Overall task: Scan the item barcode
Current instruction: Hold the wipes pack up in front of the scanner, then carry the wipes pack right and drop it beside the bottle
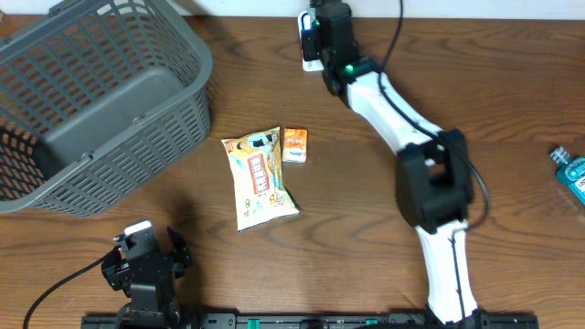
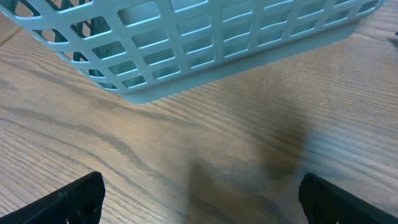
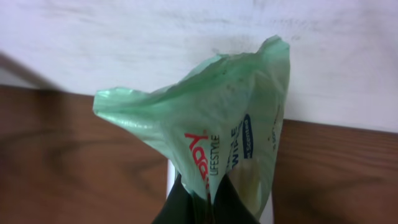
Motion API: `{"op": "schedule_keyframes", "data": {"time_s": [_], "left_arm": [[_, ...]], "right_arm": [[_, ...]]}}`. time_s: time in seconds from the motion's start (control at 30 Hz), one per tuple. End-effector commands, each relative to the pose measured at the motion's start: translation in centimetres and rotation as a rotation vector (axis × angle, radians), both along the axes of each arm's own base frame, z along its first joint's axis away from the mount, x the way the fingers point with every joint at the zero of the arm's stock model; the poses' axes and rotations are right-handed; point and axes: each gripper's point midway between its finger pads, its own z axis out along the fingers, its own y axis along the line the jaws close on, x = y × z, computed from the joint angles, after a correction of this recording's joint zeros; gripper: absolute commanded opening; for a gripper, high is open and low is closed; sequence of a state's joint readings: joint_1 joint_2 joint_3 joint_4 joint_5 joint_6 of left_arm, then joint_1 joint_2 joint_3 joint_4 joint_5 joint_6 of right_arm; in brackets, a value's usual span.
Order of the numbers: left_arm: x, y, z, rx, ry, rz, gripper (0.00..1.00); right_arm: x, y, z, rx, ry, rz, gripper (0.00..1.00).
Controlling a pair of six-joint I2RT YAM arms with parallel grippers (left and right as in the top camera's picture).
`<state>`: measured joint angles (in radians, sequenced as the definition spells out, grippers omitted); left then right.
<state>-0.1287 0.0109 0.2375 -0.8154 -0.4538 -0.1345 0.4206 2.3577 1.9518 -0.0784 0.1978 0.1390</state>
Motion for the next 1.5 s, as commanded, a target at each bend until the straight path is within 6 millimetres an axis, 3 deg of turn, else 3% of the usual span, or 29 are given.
{"op": "schedule_keyframes", "data": {"time_s": [0.0,0.23,0.37,0.47,0.6,0.7,0.83,0.93,1.07,1.23,1.37,1.47], "left_arm": [[-0.7,0.1,-1.4,0.002,0.052,0.004,1.0],[-0.7,0.1,-1.4,0.002,0.053,0.004,1.0],[-0.7,0.1,-1.4,0.002,0.053,0.004,1.0],[-0.7,0.1,-1.4,0.002,0.053,0.004,1.0],[-0.7,0.1,-1.4,0.002,0.052,0.004,1.0],[-0.7,0.1,-1.4,0.002,0.053,0.004,1.0],[-0.7,0.1,-1.4,0.002,0.053,0.004,1.0],[-0.7,0.1,-1.4,0.002,0.052,0.004,1.0],[-0.7,0.1,-1.4,0.002,0.053,0.004,1.0],[-0.7,0.1,-1.4,0.002,0.052,0.004,1.0],[-0.7,0.1,-1.4,0.002,0.052,0.004,1.0],[-0.7,0.1,-1.4,0.002,0.052,0.004,1.0]], "right_arm": [[2.8,-0.6,1.0,-0.055,-0.057,-0.082,0.01],[3.1,-1.2,0.3,-0.106,-0.009,-0.117,0.01],[2.2,-3.2,1.1,-0.186,0.042,-0.187,0.01],[0.5,-7.0,2.3,-0.34,0.092,-0.334,0.01],[-2.9,-14.2,5.2,-0.639,0.127,-0.627,0.01],[-5.3,-18.7,5.7,-0.801,0.201,-0.744,0.01],[-8.2,-25.0,3.8,-0.794,0.355,-0.864,0.01],[-10.5,-30.0,1.5,-0.657,0.497,-0.967,0.01],[-12.5,-34.9,-2.4,-0.407,0.697,-1.021,0.01],[-16.1,-42.0,-5.0,-0.233,0.76,-1.277,0.01],[-19.1,-44.9,-7.6,-0.22,0.843,-1.366,0.01],[-20.7,-45.0,-9.3,-0.195,0.885,-1.423,0.01]]}}
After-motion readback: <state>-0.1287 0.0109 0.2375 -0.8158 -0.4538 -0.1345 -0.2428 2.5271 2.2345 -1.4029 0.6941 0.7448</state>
